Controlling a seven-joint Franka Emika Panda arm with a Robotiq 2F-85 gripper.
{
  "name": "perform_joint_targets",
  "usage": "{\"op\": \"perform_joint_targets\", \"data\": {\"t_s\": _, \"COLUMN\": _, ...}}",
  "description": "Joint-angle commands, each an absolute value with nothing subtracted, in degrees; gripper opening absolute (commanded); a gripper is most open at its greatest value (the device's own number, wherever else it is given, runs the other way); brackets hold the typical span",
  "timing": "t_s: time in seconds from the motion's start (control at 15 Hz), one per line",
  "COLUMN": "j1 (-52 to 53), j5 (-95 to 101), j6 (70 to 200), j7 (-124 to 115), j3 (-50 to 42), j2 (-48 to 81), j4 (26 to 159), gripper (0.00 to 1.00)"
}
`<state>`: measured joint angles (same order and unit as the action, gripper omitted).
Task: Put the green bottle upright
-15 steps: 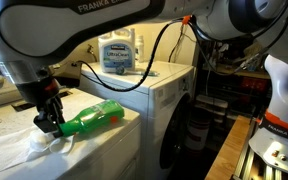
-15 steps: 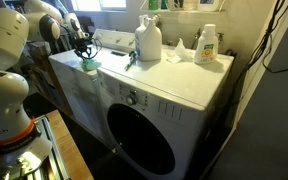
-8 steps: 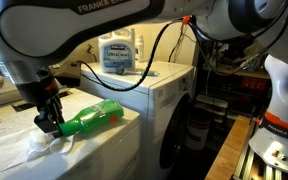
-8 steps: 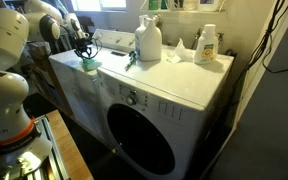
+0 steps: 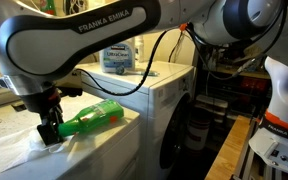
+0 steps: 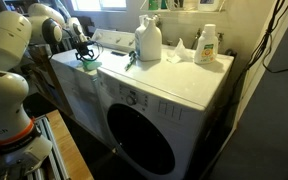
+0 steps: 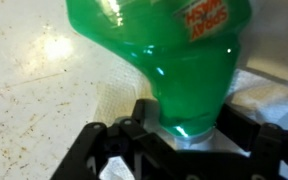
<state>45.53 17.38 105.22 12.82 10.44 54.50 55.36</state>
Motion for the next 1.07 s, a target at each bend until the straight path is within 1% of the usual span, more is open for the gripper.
{"op": "perform_joint_targets", "data": {"t_s": 0.0, "j1": 45.74, "j5": 17.79, "j6": 105.65, "j7": 13.39, "j3": 10.26, "j2": 55.70, "j4": 54.04, "gripper": 0.42}}
{"op": "perform_joint_targets", "data": {"t_s": 0.13, "j1": 46.07, "j5": 18.17, "j6": 104.89, "j7": 12.59, "j3": 9.87, "j2": 54.68, "j4": 54.02, "gripper": 0.27}}
{"op": "perform_joint_targets", "data": {"t_s": 0.2, "j1": 46.27, "j5": 18.45, "j6": 104.27, "j7": 12.09, "j3": 9.54, "j2": 54.12, "j4": 54.13, "gripper": 0.21}}
{"op": "perform_joint_targets", "data": {"t_s": 0.27, "j1": 46.41, "j5": 18.63, "j6": 104.03, "j7": 11.77, "j3": 9.27, "j2": 53.66, "j4": 54.34, "gripper": 0.20}}
{"op": "perform_joint_targets", "data": {"t_s": 0.4, "j1": 46.84, "j5": 18.83, "j6": 102.75, "j7": 10.90, "j3": 8.66, "j2": 52.46, "j4": 54.68, "gripper": 0.14}}
{"op": "perform_joint_targets", "data": {"t_s": 0.47, "j1": 47.00, "j5": 18.97, "j6": 102.21, "j7": 10.60, "j3": 8.40, "j2": 51.97, "j4": 54.82, "gripper": 0.08}}
{"op": "perform_joint_targets", "data": {"t_s": 0.53, "j1": 46.96, "j5": 18.86, "j6": 101.86, "j7": 10.42, "j3": 8.36, "j2": 51.70, "j4": 54.83, "gripper": 0.00}}
{"op": "perform_joint_targets", "data": {"t_s": 0.6, "j1": 46.94, "j5": 18.78, "j6": 101.48, "j7": 10.57, "j3": 8.30, "j2": 51.65, "j4": 54.72, "gripper": 0.00}}
{"op": "perform_joint_targets", "data": {"t_s": 0.67, "j1": 46.88, "j5": 18.66, "j6": 101.55, "j7": 10.61, "j3": 8.31, "j2": 51.75, "j4": 54.58, "gripper": 0.07}}
{"op": "perform_joint_targets", "data": {"t_s": 0.73, "j1": 46.86, "j5": 18.58, "j6": 101.56, "j7": 10.78, "j3": 8.34, "j2": 51.91, "j4": 54.44, "gripper": 0.31}}
{"op": "perform_joint_targets", "data": {"t_s": 0.87, "j1": 46.94, "j5": 18.66, "j6": 101.77, "j7": 10.66, "j3": 8.27, "j2": 51.76, "j4": 54.60, "gripper": 0.32}}
{"op": "perform_joint_targets", "data": {"t_s": 0.93, "j1": 46.95, "j5": 18.73, "j6": 101.99, "j7": 10.46, "j3": 8.20, "j2": 51.37, "j4": 54.89, "gripper": 0.24}}
{"op": "perform_joint_targets", "data": {"t_s": 1.0, "j1": 46.98, "j5": 18.88, "j6": 102.49, "j7": 10.20, "j3": 8.10, "j2": 50.52, "j4": 55.53, "gripper": 0.11}}
